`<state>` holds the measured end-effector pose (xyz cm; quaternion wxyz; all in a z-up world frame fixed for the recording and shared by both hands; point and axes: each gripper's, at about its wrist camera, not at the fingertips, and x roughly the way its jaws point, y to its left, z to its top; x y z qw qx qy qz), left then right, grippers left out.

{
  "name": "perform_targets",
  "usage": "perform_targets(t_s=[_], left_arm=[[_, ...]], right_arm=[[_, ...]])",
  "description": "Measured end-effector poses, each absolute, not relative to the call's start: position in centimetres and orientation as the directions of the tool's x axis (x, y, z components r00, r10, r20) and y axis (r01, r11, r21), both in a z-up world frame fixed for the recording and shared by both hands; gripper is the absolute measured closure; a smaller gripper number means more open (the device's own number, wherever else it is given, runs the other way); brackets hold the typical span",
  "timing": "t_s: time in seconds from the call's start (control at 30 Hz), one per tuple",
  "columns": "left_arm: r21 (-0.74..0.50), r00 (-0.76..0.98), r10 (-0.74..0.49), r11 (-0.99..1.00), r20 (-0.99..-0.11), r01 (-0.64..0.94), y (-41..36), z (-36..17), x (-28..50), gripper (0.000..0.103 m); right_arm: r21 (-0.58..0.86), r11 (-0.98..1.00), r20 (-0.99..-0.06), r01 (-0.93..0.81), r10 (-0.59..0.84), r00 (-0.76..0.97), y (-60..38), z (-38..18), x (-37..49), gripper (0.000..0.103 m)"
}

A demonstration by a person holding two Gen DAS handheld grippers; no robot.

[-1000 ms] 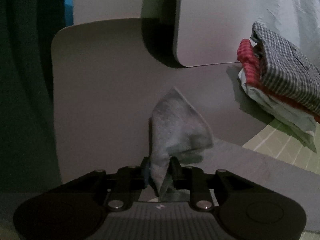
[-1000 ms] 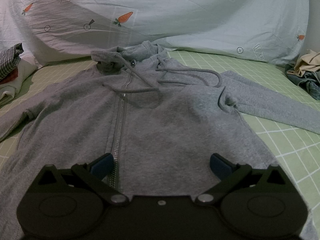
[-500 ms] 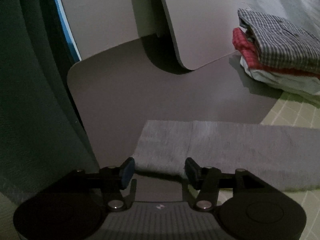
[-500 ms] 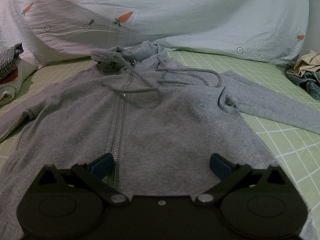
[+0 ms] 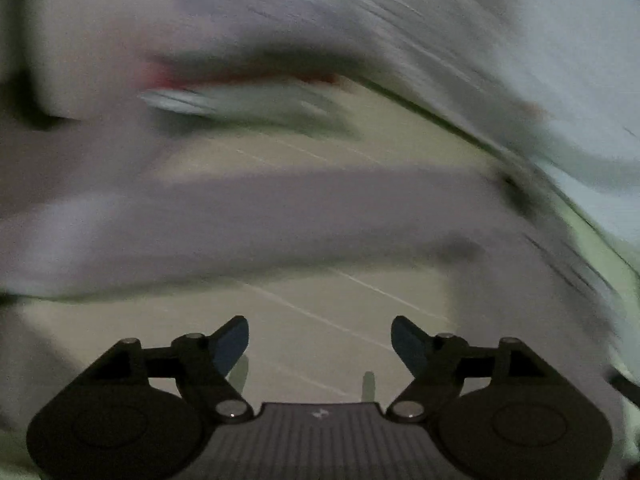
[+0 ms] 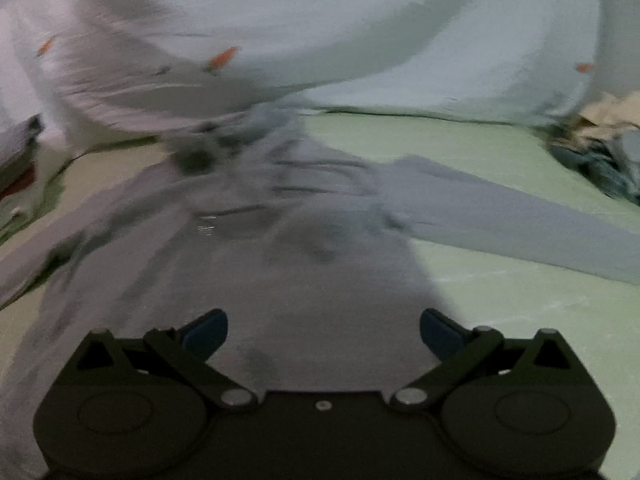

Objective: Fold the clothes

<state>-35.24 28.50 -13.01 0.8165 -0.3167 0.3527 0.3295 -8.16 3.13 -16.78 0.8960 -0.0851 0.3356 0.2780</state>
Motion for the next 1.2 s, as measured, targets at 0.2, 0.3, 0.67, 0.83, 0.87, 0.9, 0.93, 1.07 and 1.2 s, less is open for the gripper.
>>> perform_targets(t_s=[0.2,0.3,0.67,0.83,0.87,0.9,0.93,1.07,1.2], left_arm=[[-0.145,0.44,0.251,0.71,-0.862,-0.689,22.7,-15.4,-29.5,0.018],[-0.098,0.394,0.291,0.685,-0.872,-0.722,21.5,-15.3,-28.9,0.024],[-0.097,0.324,0.319,0.564,-0.891,-0.82,20.1,-13.7,-28.5,0.089],[-0.018,0.255,0.333,0.577,-0.908,-0.817,19.9,-14.0,-26.8,0.079],[-0.007,0.254,0.339,0.588,-0.906,-0.809,19.8,-13.7,-26.6,0.078],[-0.004,0.258,0.345,0.593,-0.903,-0.805,19.7,-13.4,-26.5,0.072],[-0.01,0.264,0.347,0.589,-0.9,-0.808,19.7,-13.2,-26.5,0.064],[-0.037,0.282,0.361,0.557,-0.889,-0.829,20.3,-12.4,-26.3,0.042],[-0.027,0.288,0.375,0.567,-0.881,-0.823,21.1,-12.1,-24.5,0.028]], right_arm=[[0.095,0.858,-0.714,-0.505,0.412,0.566,-2.3,-17.1,-5.8,0.013],[0.139,0.841,-0.754,-0.523,0.432,0.495,-4.0,-17.6,-5.3,0.046],[0.153,0.712,-0.774,-0.686,0.518,0.365,-6.1,-15.5,-5.3,0.09],[0.135,0.696,-0.819,-0.705,0.479,0.316,-5.6,-16.6,-4.1,0.083],[0.107,0.696,-0.819,-0.711,0.467,0.334,-5.5,-16.4,-4.0,0.079],[0.08,0.694,-0.816,-0.715,0.458,0.354,-5.3,-16.1,-4.0,0.071],[0.056,0.692,-0.807,-0.72,0.456,0.376,-5.1,-15.8,-3.8,0.063],[0.03,0.704,-0.767,-0.71,0.472,0.435,-4.4,-14.8,-2.6,0.062],[0.065,0.711,-0.737,-0.7,0.507,0.447,-3.6,-14.1,-0.9,0.061]])
